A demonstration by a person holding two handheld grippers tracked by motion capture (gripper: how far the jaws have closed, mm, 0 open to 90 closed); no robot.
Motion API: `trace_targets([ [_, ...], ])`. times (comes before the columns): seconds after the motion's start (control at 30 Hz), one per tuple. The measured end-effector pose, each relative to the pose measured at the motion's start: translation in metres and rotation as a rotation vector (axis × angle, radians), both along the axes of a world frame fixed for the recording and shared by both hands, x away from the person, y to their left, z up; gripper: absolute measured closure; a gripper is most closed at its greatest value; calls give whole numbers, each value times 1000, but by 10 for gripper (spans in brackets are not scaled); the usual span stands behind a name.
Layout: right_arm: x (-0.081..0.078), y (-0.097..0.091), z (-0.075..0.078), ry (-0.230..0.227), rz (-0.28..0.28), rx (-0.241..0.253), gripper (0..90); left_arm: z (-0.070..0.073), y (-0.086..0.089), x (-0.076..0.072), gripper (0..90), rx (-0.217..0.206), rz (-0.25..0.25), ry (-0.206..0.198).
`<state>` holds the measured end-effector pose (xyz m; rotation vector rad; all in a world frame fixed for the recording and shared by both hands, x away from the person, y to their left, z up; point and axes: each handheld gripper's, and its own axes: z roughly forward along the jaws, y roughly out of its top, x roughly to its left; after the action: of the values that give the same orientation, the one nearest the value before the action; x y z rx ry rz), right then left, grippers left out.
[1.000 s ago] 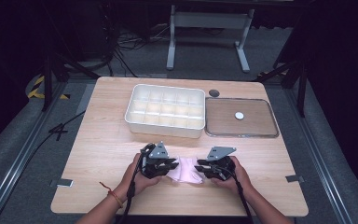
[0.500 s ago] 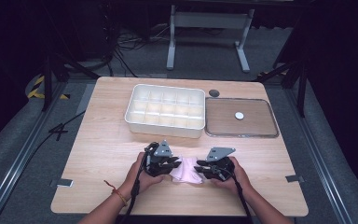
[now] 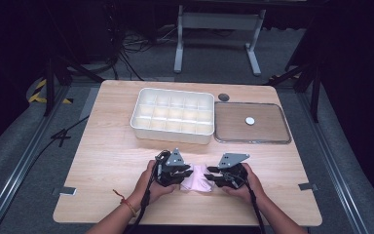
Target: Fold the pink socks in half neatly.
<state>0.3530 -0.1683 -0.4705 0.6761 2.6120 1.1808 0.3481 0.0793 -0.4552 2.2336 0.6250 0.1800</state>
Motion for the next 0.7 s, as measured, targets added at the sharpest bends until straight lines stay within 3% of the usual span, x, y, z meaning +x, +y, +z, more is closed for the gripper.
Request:
trace_targets([
  [0.07, 1, -6, 2, 0, -7, 16, 701, -1, 0, 1, 764, 10, -4, -9],
  [0.17, 2, -9, 0, 14, -16, 1, 700, 0, -1, 0, 760, 9, -3, -4],
  [0.6, 2, -6, -3, 20, -4, -14, 719, 2, -14, 0, 734, 20, -15, -23],
  [0.7, 2, -7, -4, 22, -3, -9, 720, 2, -16, 0, 721, 6, -6, -19],
])
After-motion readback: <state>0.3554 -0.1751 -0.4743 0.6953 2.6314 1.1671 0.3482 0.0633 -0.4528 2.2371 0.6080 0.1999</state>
